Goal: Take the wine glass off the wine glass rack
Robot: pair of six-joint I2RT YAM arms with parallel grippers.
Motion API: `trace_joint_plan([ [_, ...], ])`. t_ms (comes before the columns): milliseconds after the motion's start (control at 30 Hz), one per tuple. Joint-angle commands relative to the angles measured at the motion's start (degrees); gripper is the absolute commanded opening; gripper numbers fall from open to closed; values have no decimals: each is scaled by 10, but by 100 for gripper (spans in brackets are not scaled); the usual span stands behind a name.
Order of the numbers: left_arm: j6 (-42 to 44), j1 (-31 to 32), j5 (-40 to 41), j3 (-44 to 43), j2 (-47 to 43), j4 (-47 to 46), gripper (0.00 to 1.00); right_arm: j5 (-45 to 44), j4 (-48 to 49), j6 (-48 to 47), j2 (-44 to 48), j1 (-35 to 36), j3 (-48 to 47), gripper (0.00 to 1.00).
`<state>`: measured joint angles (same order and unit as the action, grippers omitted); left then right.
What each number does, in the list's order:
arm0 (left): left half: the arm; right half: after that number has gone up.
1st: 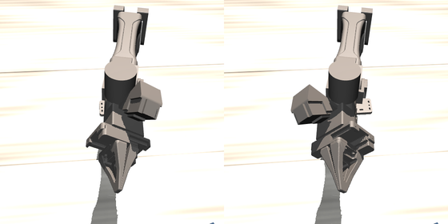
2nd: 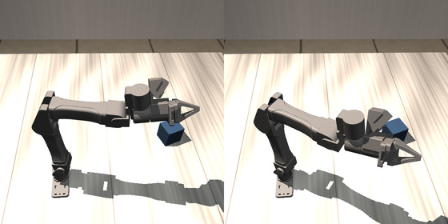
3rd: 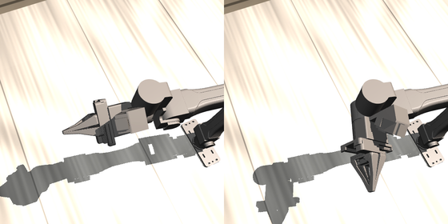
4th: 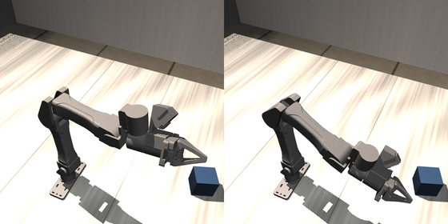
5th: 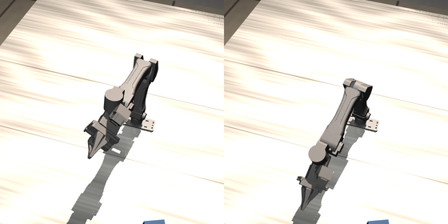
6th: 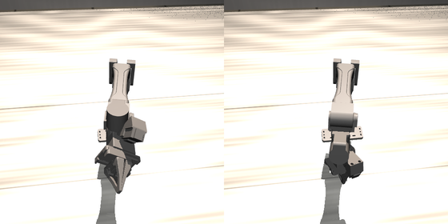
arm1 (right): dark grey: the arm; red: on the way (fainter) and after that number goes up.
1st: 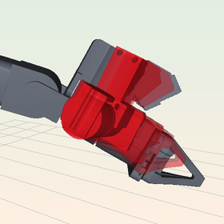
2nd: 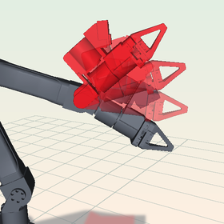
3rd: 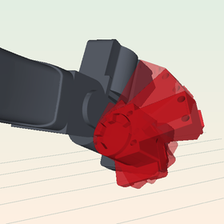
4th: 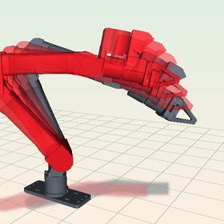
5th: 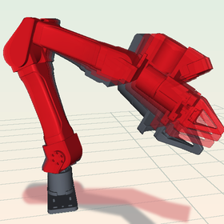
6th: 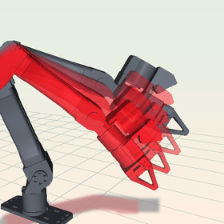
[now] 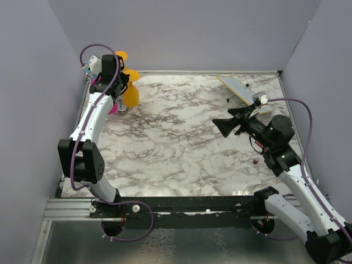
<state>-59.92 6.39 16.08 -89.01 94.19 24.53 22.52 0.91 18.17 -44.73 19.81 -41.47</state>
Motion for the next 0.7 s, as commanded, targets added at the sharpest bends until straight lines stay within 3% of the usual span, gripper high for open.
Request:
trace_joint_plan([
  [0,-7,2,1,-19,-15,-4,7,-11,19,-2,-2,3,6,100],
  [367,-35,2,-31,-9,-35,-19,0,-16,14,-4,3,3,6,100],
  [667,-74,1,-23,69,-96,-80,0,-15,12,-4,4,3,7,100],
])
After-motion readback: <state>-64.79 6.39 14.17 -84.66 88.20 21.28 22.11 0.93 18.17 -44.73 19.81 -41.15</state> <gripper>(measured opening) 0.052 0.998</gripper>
